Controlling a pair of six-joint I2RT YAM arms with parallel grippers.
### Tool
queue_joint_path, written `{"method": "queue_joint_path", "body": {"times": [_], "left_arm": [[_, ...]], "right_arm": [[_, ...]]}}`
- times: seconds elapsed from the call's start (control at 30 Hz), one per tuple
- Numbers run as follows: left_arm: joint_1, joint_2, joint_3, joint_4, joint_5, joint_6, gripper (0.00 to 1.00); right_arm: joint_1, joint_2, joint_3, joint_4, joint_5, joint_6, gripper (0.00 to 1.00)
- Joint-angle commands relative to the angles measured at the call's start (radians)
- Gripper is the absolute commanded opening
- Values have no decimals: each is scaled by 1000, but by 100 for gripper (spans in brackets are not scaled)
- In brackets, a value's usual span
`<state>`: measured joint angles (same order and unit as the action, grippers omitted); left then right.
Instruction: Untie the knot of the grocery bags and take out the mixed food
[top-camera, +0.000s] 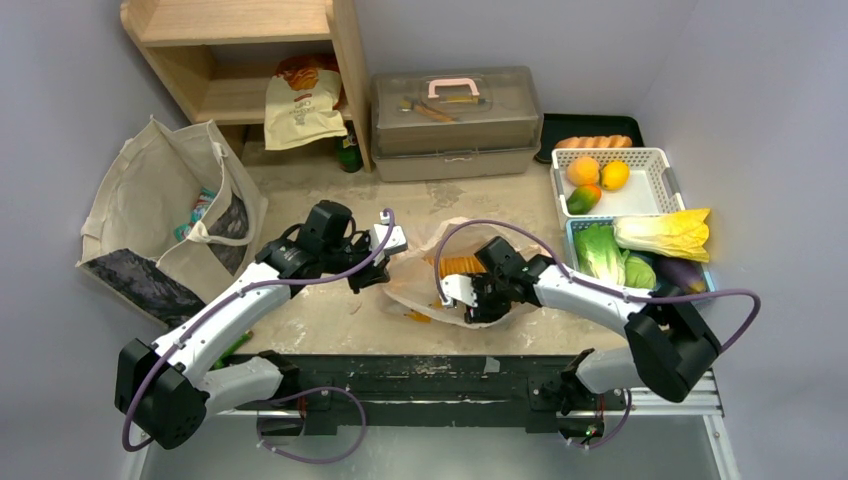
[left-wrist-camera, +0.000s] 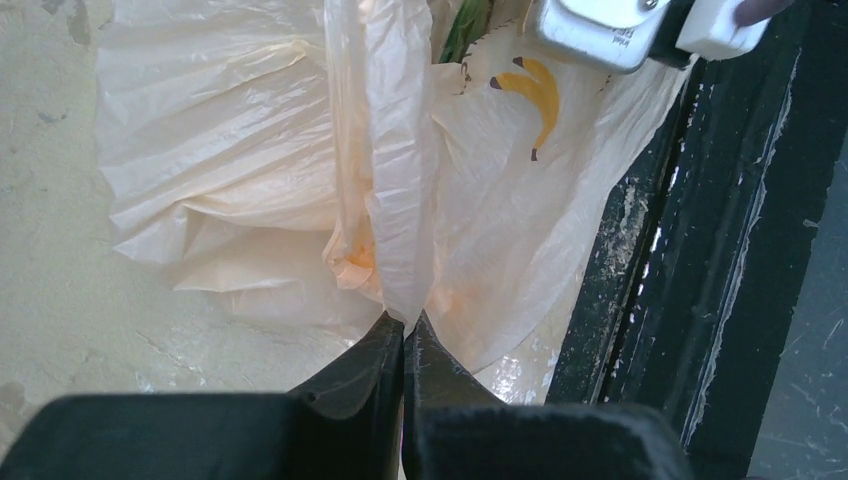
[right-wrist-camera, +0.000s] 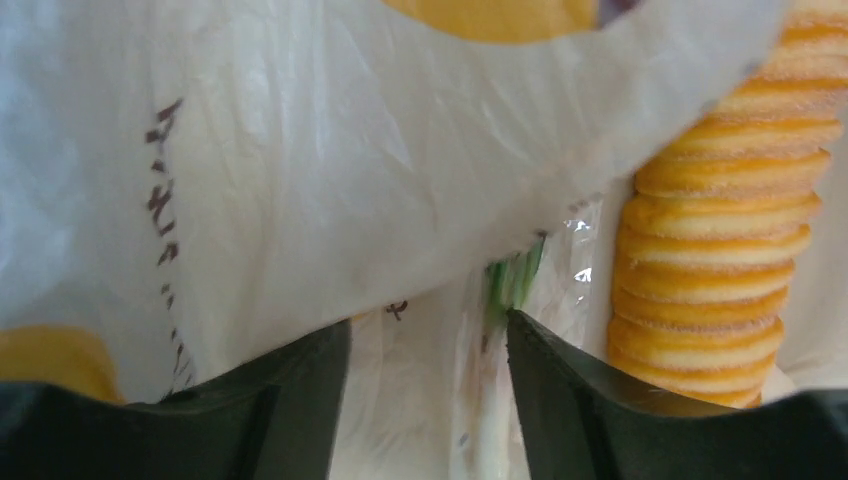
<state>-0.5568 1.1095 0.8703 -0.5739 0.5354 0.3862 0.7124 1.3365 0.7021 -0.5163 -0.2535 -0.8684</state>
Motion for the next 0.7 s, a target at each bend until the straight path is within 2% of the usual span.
{"method": "queue_joint_path", "body": {"times": [0.0, 0.1, 0.2, 0.5, 0.67], "left_arm": [[1, -13, -2, -2, 12, 9, 0], [-1, -13, 1, -6, 1, 11, 0], [1, -13, 0, -8, 0, 10, 0], [-1, -10, -13, -8, -11, 26, 0], [0, -10, -19, -5, -11, 26, 0]], "right_arm": [[-4, 60, -20, 81, 3, -67, 47], [-23, 79, 18, 72, 26, -53, 27], [-26, 60, 85, 52, 57, -17, 1], [-22, -92, 256, -48, 118, 38, 0], [-22, -193, 244, -68, 78, -3, 0]]}}
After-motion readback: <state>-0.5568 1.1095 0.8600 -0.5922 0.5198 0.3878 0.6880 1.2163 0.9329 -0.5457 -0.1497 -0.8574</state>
